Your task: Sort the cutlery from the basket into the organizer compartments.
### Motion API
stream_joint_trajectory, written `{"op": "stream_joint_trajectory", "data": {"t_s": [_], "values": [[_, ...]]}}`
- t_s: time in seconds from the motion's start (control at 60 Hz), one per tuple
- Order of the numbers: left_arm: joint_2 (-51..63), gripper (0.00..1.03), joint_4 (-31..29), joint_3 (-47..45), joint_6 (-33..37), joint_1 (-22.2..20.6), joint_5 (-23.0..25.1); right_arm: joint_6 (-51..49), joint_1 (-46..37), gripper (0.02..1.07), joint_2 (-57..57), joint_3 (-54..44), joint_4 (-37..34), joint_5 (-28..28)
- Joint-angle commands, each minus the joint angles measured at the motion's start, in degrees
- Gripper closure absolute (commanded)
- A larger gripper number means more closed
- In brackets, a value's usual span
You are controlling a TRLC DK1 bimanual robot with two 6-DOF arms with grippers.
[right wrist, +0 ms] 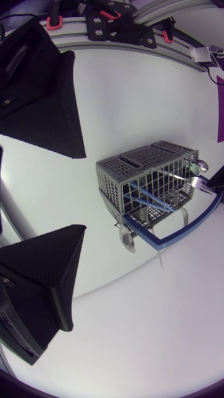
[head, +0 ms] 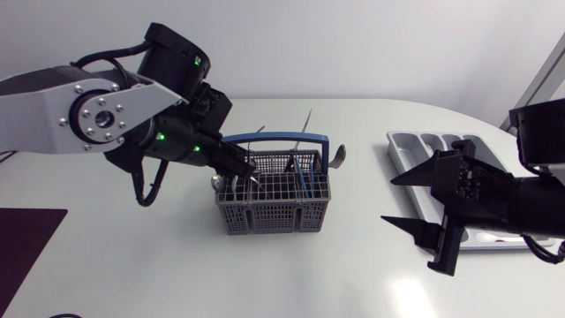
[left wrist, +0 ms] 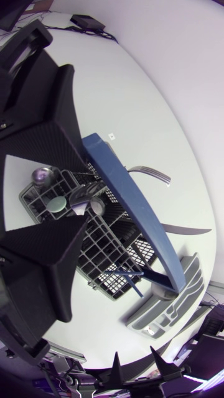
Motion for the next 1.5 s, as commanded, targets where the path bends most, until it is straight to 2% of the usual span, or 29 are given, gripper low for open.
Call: {"op": "stream_joint_trajectory", "data": {"t_s": [0.0,0.117,0.333,0.667,1.083,1.25,1.483], "values": [[1.98,0.61,1.06,-1.24,-1.82,-0.12,-0.52,1.54,1.13,0.3,-0.81,-1.65,0.33,0.3],[3.48,0.61,1.32,-1.15,-2.08,-0.12,-0.52,3.47,3.76,0.3,-1.25,-1.65,0.59,0.74],[4.53,0.63,2.47,-1.41,-2.26,0.14,-0.52,9.98,10.71,0.3,-0.02,-2.27,5.87,3.12],[5.32,0.79,4.84,-2.47,-2.26,0.06,-0.52,14.9,18.0,0.3,3.93,-2.53,10.79,6.46],[4.0,0.92,6.07,-4.67,-1.38,-1.26,-0.52,16.3,19.93,0.3,6.92,-2.89,13.95,7.07],[2.69,0.93,6.24,-4.84,0.11,-2.93,-0.61,16.39,19.93,0.3,7.01,-3.68,14.48,7.07],[-1.8,0.93,6.24,-4.58,1.96,-4.6,-3.69,16.3,20.02,0.3,7.01,-4.73,15.45,7.51]]}}
